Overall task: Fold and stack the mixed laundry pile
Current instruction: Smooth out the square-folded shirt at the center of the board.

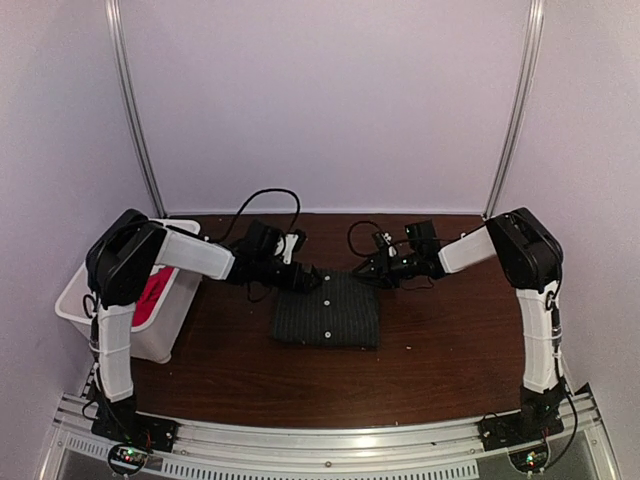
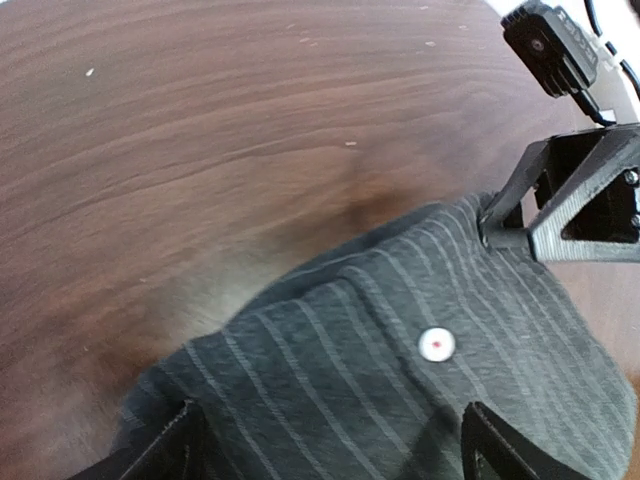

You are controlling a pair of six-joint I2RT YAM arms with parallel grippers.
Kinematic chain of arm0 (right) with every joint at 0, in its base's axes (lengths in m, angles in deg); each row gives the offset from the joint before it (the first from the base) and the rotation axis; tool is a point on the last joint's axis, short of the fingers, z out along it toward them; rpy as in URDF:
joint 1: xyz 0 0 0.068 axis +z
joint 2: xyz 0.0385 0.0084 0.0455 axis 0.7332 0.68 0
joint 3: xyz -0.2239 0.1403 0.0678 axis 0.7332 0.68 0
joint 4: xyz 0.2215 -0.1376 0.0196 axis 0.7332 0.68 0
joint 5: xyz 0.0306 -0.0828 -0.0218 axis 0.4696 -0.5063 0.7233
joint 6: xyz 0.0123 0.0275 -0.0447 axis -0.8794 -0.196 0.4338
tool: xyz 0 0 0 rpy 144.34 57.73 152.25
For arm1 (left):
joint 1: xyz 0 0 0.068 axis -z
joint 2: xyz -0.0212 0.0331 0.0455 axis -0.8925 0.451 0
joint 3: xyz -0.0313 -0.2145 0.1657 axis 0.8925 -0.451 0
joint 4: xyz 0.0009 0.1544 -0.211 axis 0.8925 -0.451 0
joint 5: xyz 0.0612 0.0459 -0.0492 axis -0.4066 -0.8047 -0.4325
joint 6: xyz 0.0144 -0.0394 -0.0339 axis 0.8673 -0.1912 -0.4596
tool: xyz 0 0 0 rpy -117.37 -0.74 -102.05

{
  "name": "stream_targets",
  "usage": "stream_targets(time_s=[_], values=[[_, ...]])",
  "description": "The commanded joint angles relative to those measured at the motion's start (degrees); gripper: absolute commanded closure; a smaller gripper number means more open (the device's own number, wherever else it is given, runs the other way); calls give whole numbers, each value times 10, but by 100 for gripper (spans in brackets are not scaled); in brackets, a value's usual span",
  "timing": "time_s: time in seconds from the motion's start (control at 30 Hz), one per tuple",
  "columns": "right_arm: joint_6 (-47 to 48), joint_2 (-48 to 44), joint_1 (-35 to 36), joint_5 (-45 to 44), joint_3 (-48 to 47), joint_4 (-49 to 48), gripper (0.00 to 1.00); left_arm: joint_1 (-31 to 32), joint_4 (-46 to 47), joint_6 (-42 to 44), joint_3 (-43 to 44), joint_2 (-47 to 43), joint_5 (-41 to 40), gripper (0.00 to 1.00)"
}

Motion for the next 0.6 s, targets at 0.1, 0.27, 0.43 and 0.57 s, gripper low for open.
stream_targets(time_s=[0.1, 0.27, 0.43, 0.57], values=[[37, 67, -35, -51, -62, 55, 60, -17, 0, -6, 42, 64, -3, 12], [47, -41, -33, -42, -35, 70, 56, -13, 0, 10, -1, -21, -7, 12], [24, -189, 4, -12, 69, 51, 51, 5, -11, 9, -62, -148, 25, 11], [-17, -232, 52, 3, 145, 2, 50, 47, 17, -10, -109, -174, 106, 11]])
